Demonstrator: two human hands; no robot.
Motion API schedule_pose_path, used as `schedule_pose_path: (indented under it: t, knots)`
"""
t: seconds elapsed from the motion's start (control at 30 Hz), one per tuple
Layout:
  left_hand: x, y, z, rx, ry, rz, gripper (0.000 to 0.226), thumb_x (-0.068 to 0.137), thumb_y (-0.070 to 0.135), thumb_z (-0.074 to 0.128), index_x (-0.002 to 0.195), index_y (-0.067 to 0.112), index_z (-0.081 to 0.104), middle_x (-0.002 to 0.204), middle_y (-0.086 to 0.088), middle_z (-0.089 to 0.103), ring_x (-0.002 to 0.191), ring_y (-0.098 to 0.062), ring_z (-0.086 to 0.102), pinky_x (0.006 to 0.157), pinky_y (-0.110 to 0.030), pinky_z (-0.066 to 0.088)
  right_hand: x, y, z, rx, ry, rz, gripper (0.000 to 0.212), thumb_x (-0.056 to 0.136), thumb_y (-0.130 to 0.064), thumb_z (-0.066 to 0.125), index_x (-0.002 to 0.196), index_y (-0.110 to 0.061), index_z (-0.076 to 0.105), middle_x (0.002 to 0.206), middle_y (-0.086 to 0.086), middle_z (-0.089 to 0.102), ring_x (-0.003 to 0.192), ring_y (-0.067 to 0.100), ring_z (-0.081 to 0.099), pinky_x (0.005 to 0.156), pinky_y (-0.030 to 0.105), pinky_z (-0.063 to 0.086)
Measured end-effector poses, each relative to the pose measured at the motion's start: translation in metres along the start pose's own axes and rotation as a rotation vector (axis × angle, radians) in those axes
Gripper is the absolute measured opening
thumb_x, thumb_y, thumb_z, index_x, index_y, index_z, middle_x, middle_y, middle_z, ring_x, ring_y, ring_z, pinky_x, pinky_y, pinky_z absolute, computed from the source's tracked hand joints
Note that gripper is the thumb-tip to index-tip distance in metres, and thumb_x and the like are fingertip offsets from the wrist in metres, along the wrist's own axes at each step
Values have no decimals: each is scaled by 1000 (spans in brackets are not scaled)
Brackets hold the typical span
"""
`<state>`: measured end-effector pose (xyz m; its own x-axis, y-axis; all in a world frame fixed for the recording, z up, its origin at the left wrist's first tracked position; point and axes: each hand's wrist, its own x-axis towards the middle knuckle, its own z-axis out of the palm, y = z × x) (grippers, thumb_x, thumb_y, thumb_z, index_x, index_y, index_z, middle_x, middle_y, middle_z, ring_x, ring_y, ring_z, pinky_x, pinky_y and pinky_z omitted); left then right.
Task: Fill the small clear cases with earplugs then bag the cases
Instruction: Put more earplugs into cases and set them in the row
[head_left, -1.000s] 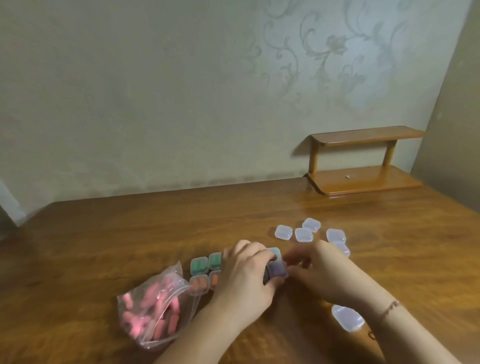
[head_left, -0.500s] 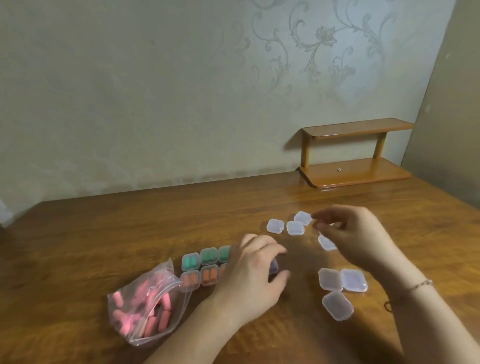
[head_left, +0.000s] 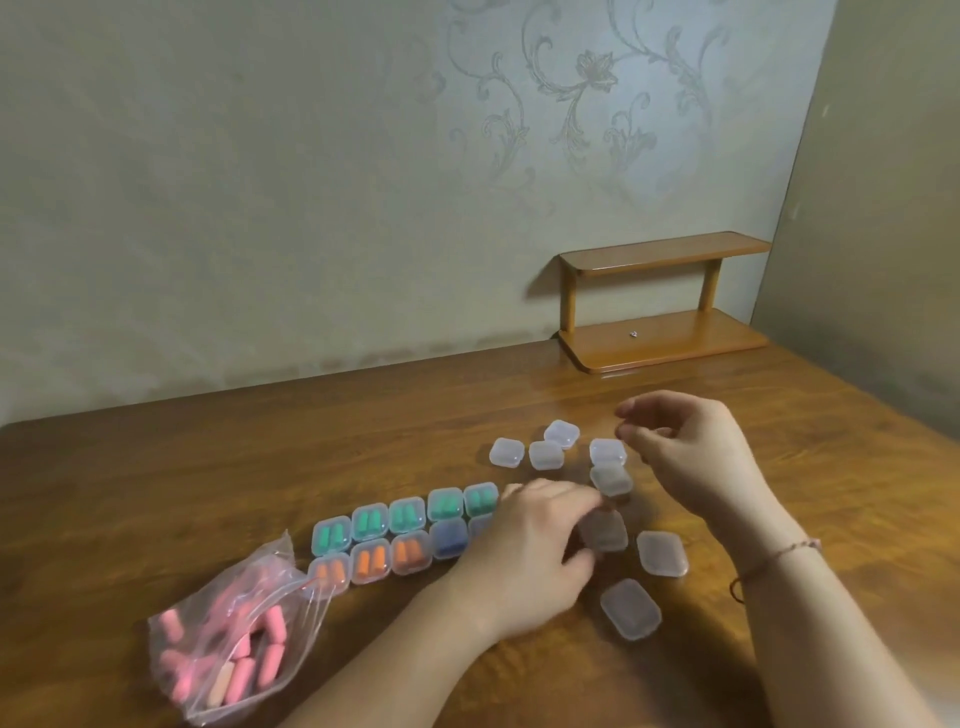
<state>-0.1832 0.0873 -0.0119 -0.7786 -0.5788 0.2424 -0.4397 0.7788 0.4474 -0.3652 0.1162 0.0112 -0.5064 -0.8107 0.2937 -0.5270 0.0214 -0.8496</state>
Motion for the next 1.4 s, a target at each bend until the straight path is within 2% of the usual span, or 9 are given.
schedule_pose_path:
  t: [0.07,0.13,0.23,0.37,0.47,0.63,0.93,1.2,1.4]
  knots:
    - [-4,-4,-9,-160,98,-108,44,92,26,67,132,36,51,128,18,58,113,7,50,94,-7,41,-6,-7,2,-117,-82,-134,16,88,-11,67,92,-25,72,83,-14,68,76,3,63,61,13,49]
    - [-8,-11,-18,-328,178,-231,48,88,26,73,126,43,49,122,21,60,111,6,57,92,-13,50,-13,-15,4,-205,-183,-262,25,88,-6,64,93,-30,71,85,-20,67,80,-2,61,62,10,49]
    - [-15,-21,-34,-526,235,-372,54,85,26,76,126,46,46,119,19,63,107,3,62,80,-13,54,-21,-22,13,-169,-358,-379,37,83,-4,63,102,-34,69,97,-22,67,90,0,62,72,20,54]
    - [-30,-25,-52,-628,250,-428,52,83,27,79,123,46,52,120,17,67,111,-5,64,91,-25,56,-31,-29,31,-144,-317,-563,27,82,-34,70,108,-36,66,99,-28,64,93,0,61,71,21,53]
    - [-47,-22,-65,-917,234,-440,43,83,23,78,121,31,61,112,7,74,106,-13,69,85,-26,57,-40,-34,41,-22,-200,-644,28,83,-47,66,106,-32,67,99,-24,67,92,3,63,71,20,51]
    - [-79,-20,-79,-1578,131,-288,38,90,26,61,117,1,69,117,-25,67,97,-26,69,83,-35,59,-65,-55,65,324,-189,-726,25,82,-32,74,104,-19,72,100,-10,72,92,18,66,76,26,50]
    - [-108,-43,-98,-1437,351,-206,64,52,35,98,105,10,74,101,-21,72,87,-30,70,70,-32,58,-81,-96,99,-4,5,-989,26,84,-40,74,100,-20,73,104,-13,67,95,13,61,73,31,51]
    - [-126,-57,-99,-1716,238,-176,57,81,41,79,122,2,68,120,-22,69,112,-32,67,94,-41,54,-86,-106,133,512,-259,-687,29,91,-41,59,112,-22,67,122,-5,68,128,24,52,103,34,44]
    - [-129,-58,-98,-1769,317,-181,60,65,26,92,111,-6,70,109,-27,71,90,-28,73,81,-35,60,-94,-101,132,412,-96,-784,20,87,-32,66,105,-23,65,116,-5,68,108,20,65,86,29,51]
